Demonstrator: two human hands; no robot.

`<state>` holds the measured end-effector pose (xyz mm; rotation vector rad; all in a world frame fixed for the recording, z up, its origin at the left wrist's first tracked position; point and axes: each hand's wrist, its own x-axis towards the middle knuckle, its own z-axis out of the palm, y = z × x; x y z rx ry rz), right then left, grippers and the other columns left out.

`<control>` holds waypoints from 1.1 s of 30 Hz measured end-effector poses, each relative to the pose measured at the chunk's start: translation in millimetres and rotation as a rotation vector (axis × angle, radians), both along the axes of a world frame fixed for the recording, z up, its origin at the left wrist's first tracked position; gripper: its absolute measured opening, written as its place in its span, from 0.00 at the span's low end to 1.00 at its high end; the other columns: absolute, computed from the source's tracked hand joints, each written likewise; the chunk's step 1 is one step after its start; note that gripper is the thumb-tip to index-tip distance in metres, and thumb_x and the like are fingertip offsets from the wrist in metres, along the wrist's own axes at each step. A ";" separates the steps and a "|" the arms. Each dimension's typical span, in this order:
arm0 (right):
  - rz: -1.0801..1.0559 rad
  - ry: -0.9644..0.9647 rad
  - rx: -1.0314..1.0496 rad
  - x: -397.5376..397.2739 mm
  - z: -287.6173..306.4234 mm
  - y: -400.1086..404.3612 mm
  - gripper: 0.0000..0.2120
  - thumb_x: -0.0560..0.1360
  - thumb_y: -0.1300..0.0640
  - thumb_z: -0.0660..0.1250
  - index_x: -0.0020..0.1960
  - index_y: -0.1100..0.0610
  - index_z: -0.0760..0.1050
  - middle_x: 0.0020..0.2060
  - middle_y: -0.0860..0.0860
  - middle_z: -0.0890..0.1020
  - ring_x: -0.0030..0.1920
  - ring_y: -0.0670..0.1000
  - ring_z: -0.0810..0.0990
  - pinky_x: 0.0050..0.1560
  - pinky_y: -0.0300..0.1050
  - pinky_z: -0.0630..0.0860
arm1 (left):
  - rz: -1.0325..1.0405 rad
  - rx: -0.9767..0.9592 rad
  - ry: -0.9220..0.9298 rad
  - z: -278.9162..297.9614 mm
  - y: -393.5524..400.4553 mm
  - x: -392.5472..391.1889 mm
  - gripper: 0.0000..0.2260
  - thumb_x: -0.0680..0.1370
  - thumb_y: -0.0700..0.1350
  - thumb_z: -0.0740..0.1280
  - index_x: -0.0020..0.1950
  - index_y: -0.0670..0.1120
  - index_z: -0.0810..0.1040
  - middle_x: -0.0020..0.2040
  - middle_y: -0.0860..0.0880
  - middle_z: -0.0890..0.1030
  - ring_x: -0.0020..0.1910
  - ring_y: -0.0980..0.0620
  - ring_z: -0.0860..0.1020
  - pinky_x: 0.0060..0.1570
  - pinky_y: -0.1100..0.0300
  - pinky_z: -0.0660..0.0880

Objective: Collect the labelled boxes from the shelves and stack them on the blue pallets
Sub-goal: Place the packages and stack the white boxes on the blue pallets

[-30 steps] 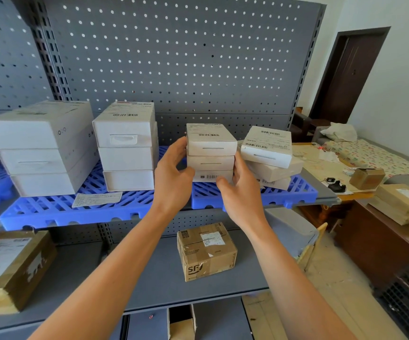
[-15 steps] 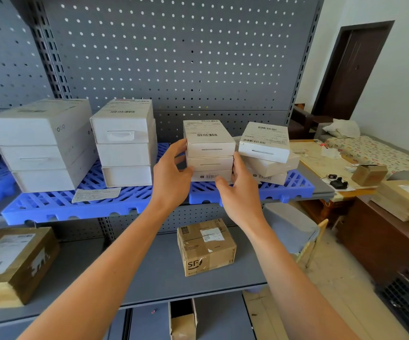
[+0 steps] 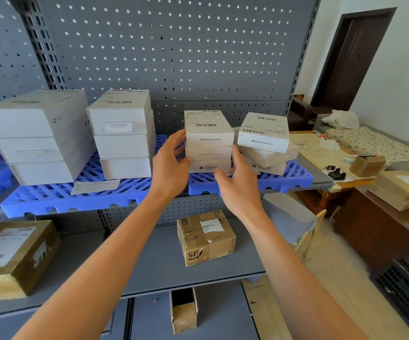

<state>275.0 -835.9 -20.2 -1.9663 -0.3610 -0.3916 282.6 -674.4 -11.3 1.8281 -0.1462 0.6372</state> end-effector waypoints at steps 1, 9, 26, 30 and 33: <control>-0.006 -0.002 -0.003 -0.4 0.0 0.3 0.27 0.79 0.60 0.63 0.77 0.52 0.62 0.64 0.46 0.77 0.52 0.36 0.77 0.49 0.28 0.76 | -0.005 0.001 0.002 -0.4 0.4 0.3 0.30 0.77 0.27 0.63 0.75 0.51 0.70 0.67 0.57 0.77 0.60 0.71 0.75 0.52 0.69 0.78; -0.040 0.010 -0.024 -1.8 -1.4 1.7 0.29 0.79 0.59 0.63 0.78 0.52 0.60 0.66 0.46 0.76 0.52 0.34 0.77 0.52 0.29 0.77 | -0.100 -0.027 0.020 2.2 1.2 -2.9 0.33 0.76 0.25 0.61 0.76 0.51 0.68 0.69 0.57 0.76 0.67 0.60 0.74 0.51 0.68 0.78; -0.019 0.021 0.030 -5.7 4.4 6.7 0.33 0.78 0.60 0.66 0.78 0.49 0.58 0.69 0.46 0.74 0.68 0.46 0.72 0.68 0.50 0.74 | -0.062 -0.075 -0.032 0.9 -3.4 -17.5 0.29 0.78 0.29 0.62 0.75 0.51 0.71 0.68 0.56 0.78 0.68 0.57 0.76 0.61 0.56 0.79; -0.009 0.038 0.028 -8.5 4.9 5.0 0.34 0.78 0.61 0.66 0.79 0.50 0.56 0.70 0.46 0.72 0.69 0.46 0.71 0.68 0.45 0.73 | -0.046 -0.089 -0.037 0.1 -4.3 -19.5 0.27 0.78 0.30 0.63 0.75 0.48 0.71 0.68 0.54 0.79 0.67 0.56 0.77 0.61 0.56 0.79; -0.006 0.039 0.032 -9.2 4.1 3.7 0.34 0.78 0.61 0.66 0.79 0.49 0.56 0.71 0.46 0.72 0.69 0.45 0.71 0.68 0.46 0.73 | -0.024 -0.068 -0.037 0.4 -4.6 -20.9 0.26 0.78 0.31 0.64 0.75 0.49 0.71 0.68 0.54 0.78 0.67 0.55 0.76 0.61 0.56 0.79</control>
